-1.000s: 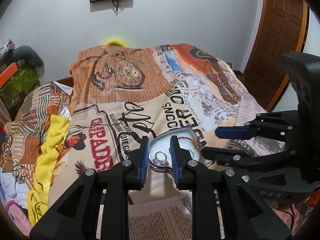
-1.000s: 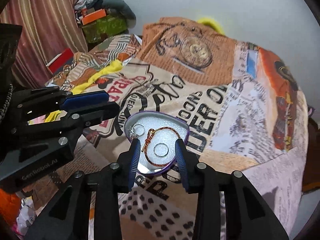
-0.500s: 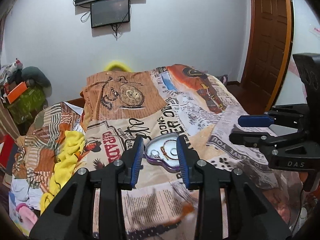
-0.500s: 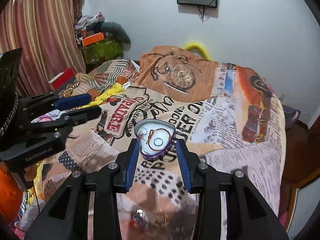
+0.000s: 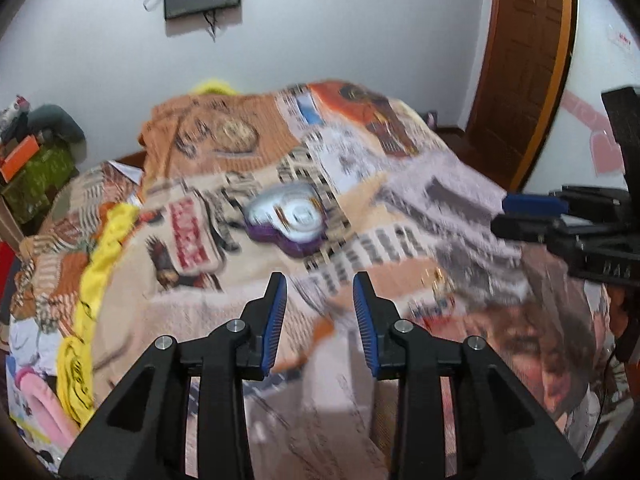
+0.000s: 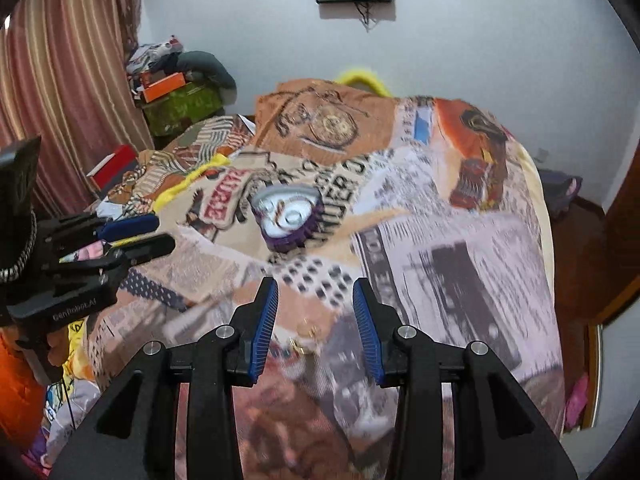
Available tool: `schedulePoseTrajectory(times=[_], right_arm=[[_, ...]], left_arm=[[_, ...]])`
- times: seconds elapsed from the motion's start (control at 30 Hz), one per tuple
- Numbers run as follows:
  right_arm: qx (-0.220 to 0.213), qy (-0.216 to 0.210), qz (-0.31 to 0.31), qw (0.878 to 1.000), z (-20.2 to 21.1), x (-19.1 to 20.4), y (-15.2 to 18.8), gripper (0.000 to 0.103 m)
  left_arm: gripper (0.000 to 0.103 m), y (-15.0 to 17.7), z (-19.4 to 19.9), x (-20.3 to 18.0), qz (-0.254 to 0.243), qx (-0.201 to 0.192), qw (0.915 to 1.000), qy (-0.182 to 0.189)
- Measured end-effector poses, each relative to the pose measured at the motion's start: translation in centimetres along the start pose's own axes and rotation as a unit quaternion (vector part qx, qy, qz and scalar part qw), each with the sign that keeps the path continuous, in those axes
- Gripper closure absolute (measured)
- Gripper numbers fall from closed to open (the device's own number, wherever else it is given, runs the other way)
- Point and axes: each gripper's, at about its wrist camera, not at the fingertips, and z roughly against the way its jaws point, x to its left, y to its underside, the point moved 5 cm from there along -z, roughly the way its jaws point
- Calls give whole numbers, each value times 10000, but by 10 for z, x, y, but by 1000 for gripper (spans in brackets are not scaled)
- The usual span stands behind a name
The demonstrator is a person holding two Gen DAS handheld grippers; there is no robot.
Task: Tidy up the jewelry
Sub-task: 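Move both tools back to the jewelry pile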
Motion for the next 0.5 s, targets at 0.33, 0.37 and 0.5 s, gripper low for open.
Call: schedulePoseTrajectory(times=[0.33,0.37,0.5], right_arm=[[519,82,33,9986,-25,-9,31,68],[578,92,98,9982,-31,-7,31,68],[733,87,289,9969,-45,-1,29,68]], left_arm=[[69,22,-31,-21,64,401,9987,295],[69,22,-33,-22,60,417,9987,302],[69,22,-41,-21,48,473,9983,332]])
